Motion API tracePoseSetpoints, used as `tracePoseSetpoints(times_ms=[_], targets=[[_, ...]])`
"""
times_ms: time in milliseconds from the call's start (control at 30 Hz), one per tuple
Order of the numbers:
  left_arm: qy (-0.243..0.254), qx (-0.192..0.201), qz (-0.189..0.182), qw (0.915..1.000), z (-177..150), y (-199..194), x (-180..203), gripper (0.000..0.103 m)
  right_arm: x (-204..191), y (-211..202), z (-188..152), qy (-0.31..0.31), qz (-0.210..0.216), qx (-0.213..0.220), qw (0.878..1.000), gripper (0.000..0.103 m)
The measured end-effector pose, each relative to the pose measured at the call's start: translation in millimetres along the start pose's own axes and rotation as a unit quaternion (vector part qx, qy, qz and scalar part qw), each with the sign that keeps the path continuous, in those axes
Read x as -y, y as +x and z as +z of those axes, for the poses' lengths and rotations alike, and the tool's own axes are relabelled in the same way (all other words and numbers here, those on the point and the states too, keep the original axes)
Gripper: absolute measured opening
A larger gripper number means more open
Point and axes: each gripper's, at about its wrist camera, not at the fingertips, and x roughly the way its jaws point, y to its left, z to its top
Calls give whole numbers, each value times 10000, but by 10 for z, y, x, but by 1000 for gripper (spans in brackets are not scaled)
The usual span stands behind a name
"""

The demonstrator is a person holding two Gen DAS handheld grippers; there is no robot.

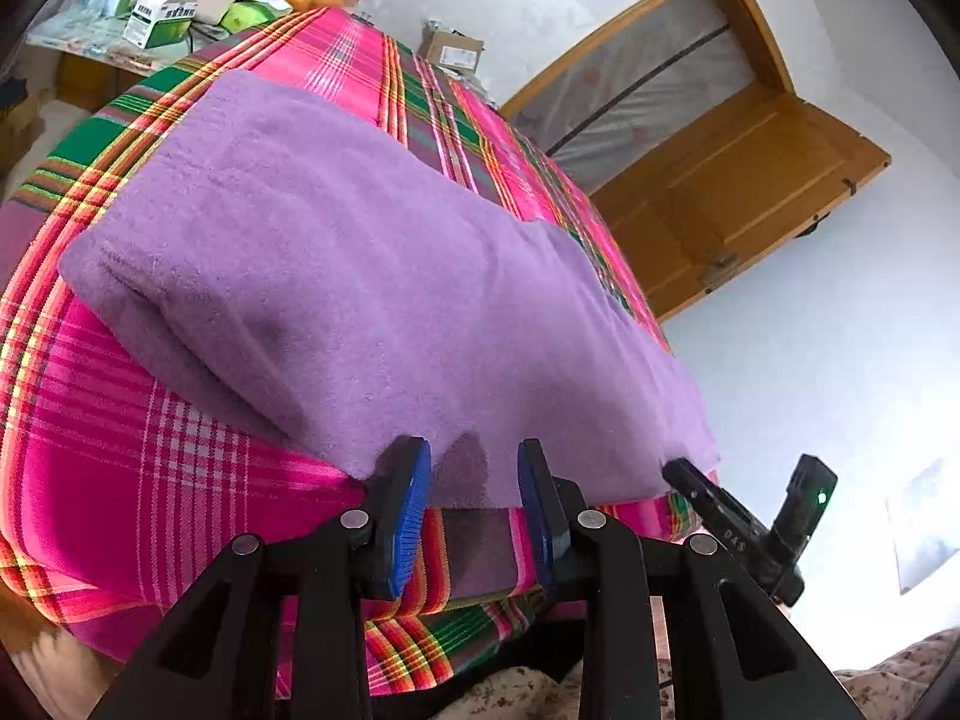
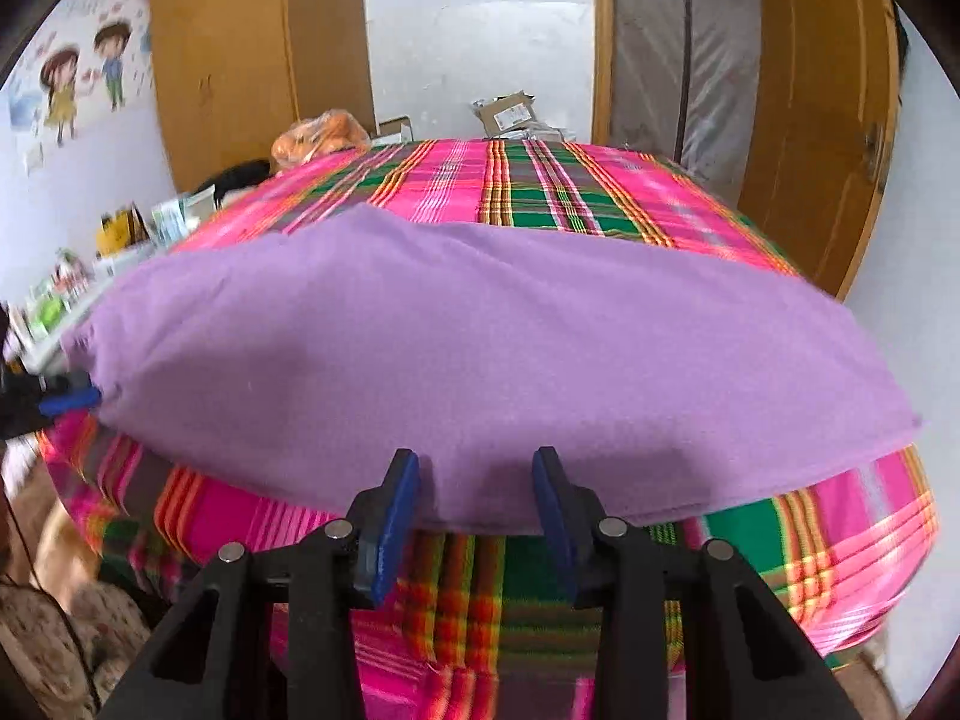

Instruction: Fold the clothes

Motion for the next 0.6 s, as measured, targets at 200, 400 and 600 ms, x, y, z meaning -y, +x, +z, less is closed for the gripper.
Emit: tracePoseSetpoints(times_ms=[200, 400, 600], targets=[[-138, 349, 241, 9990, 77, -188, -97, 31, -321, 15, 279, -306, 513, 278, 9978, 40], [-388, 707, 520, 9954, 124, -451, -302, 31, -854, 284, 353, -882, 1042, -50, 9906, 40], [-765, 1030, 887, 9878, 166, -705, -565, 31, -1401, 324, 446, -1455, 1568, 3, 9769, 40]])
